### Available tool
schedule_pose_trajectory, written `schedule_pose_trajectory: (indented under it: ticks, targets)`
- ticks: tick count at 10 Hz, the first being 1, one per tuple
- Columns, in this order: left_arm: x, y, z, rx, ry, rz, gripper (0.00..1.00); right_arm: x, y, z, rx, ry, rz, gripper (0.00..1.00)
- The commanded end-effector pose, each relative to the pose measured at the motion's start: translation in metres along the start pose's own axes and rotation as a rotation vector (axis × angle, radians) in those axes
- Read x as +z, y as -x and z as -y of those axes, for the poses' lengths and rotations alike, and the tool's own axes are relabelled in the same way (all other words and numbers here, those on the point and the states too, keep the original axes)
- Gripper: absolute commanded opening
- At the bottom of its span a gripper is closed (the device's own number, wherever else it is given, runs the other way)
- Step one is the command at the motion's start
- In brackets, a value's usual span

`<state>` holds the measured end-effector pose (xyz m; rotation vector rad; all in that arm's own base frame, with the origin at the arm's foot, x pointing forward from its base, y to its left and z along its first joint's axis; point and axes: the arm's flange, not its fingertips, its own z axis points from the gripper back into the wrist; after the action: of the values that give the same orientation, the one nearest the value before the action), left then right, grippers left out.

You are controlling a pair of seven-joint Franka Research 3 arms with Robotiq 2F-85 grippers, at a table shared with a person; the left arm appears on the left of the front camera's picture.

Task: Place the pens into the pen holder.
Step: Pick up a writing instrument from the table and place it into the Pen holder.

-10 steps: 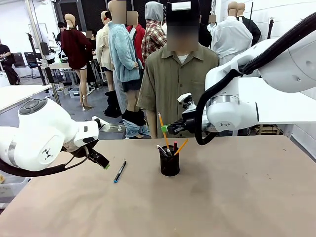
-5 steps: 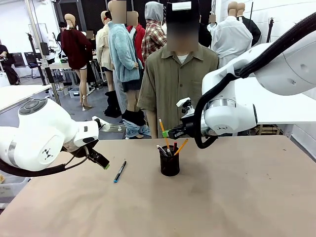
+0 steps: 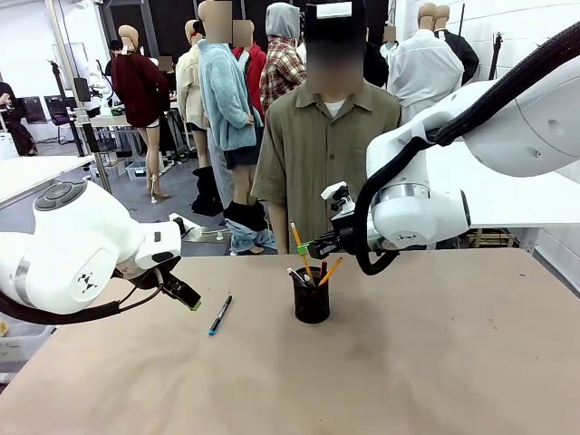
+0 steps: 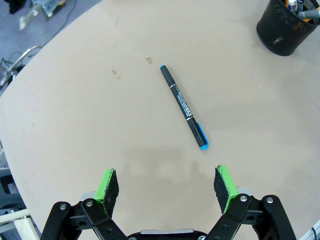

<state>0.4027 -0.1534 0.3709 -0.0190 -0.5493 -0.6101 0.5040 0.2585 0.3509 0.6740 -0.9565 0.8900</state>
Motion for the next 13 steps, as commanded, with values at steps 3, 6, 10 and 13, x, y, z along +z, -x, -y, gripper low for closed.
schedule_pose_trajectory:
  ticks: [3,6,10,13]
  targets:
    - [0.001,0.001,-0.002,0.005,0.001,0.001,1.00,0.001,-0.004,0.006,-0.023,0.011,0.003,0.41]
    - [0.001,0.001,-0.002,0.005,0.001,0.001,1.00,0.020,-0.004,0.009,-0.032,0.033,0.048,0.41]
    - [0.001,0.001,-0.002,0.005,0.001,0.001,1.00,0.020,-0.004,0.010,-0.028,0.030,0.039,0.41]
    - [0.001,0.001,-0.002,0.005,0.001,0.001,1.00,0.018,-0.004,0.009,-0.014,0.027,0.031,0.41]
